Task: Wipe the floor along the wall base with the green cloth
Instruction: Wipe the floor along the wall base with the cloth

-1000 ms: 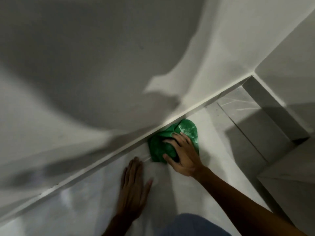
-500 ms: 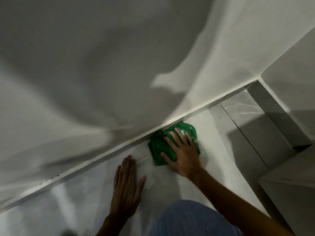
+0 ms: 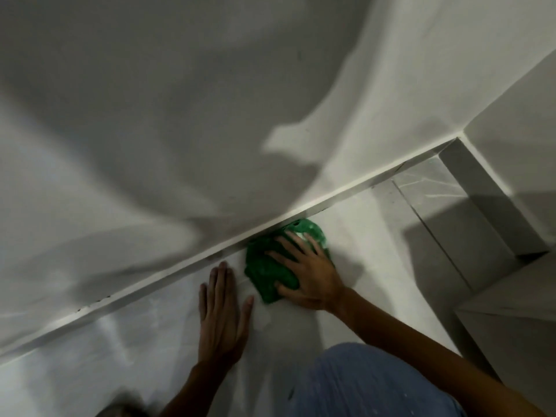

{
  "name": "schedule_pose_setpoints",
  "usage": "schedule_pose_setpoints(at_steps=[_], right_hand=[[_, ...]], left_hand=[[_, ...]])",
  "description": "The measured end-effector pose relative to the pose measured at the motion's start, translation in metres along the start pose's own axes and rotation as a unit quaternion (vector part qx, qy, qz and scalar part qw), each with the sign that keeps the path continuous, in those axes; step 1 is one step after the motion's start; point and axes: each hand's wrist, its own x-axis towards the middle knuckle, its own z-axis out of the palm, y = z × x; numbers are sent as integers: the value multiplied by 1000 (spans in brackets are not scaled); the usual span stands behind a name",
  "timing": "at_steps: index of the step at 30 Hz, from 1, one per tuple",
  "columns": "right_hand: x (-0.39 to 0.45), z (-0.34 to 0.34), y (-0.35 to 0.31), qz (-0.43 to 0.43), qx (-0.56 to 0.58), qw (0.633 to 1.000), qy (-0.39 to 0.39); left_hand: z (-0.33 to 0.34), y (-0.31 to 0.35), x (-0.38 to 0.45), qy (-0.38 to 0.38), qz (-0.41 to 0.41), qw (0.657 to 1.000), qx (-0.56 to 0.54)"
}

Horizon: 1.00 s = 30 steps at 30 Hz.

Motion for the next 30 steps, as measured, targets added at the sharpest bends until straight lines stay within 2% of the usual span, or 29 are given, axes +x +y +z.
schedule_pose_setpoints(at_steps=[2,5,9,10,12,14,16,18,20,22,24,27,30], right_hand=[[1,-9,18,9,-25,999,28],[-3,-22,39,97,-45,993,55],[0,-12,8,182,-30,979,92],[1,-6,-4,164,-24,982,85],[1,3,-16,63,-19,997,35],[3,-5,-3,-18,-20,1000,-5],[1,-20,18,-18,-43,999,-5],[-7,-29,30,46,-49,997,33],[-11,-21,8,154,-34,985,77],[-4,-5,-28,207,-17,976,70],[-2,3,-39,159,-6,987,21],[-8,-14,5,47,-33,998,-21],[-8,-35,40,45,-51,996,-58]], left_hand=[[0,-4,0,4,10,1000,-4],[-5,-11,-1,-8,20,1000,3],[-6,-12,0,-20,21,1000,3],[-6,-12,0,-18,20,1000,3],[-4,-11,0,-11,23,1000,8],[-1,-12,-1,-10,29,999,17],[1,-17,-3,-7,30,999,27],[4,-21,-7,-5,27,999,21],[6,-26,-10,-6,25,999,21],[9,-29,-9,-1,30,999,37],[13,-31,-10,6,29,998,51],[16,-32,-11,14,23,998,61],[19,-32,-11,23,31,996,76]])
